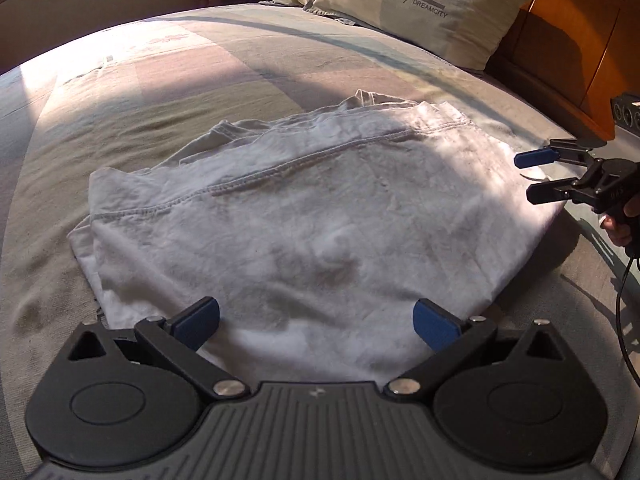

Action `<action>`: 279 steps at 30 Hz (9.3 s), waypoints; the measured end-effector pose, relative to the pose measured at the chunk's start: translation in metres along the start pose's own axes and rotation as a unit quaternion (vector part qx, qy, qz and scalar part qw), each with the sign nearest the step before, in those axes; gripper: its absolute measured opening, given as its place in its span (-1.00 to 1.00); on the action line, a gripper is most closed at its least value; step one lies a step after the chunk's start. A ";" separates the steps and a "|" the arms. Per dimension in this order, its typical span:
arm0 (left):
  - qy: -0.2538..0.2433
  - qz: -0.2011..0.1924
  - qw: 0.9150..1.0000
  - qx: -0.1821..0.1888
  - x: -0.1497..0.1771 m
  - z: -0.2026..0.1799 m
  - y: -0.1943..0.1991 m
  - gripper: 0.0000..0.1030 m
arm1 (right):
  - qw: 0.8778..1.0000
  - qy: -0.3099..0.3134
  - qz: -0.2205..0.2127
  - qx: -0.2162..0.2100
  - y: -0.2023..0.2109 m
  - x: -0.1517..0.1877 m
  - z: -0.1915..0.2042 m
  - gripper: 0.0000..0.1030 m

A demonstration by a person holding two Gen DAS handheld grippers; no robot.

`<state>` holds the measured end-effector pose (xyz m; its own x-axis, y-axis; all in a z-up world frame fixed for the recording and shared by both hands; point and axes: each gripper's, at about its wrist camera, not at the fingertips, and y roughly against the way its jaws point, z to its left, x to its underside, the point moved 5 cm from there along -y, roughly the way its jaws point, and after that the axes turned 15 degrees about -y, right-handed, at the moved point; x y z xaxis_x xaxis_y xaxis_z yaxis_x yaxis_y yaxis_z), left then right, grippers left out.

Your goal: Fold clothes

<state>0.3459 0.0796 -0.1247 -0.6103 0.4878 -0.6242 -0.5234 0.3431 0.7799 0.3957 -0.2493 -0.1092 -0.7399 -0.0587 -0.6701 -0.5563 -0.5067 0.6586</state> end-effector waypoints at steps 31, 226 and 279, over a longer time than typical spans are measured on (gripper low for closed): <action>0.084 -0.007 0.996 -0.035 0.045 -0.005 0.024 0.98 | 0.991 -0.133 -0.030 -0.004 0.020 0.041 -0.002 1.00; -0.589 0.108 0.701 -0.387 0.025 -0.111 -0.050 -0.14 | 0.738 0.587 -0.027 0.333 -0.029 0.081 0.076 0.23; -0.585 0.106 0.783 -0.183 0.136 -0.231 0.130 -0.82 | 0.799 0.544 0.120 0.226 0.169 0.233 0.107 -0.53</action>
<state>0.0573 0.0051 -0.1188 0.1445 0.9775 0.1537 -0.7504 0.0070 0.6609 0.0891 -0.2563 -0.1173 -0.2149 -0.9452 -0.2458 -0.7096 -0.0218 0.7043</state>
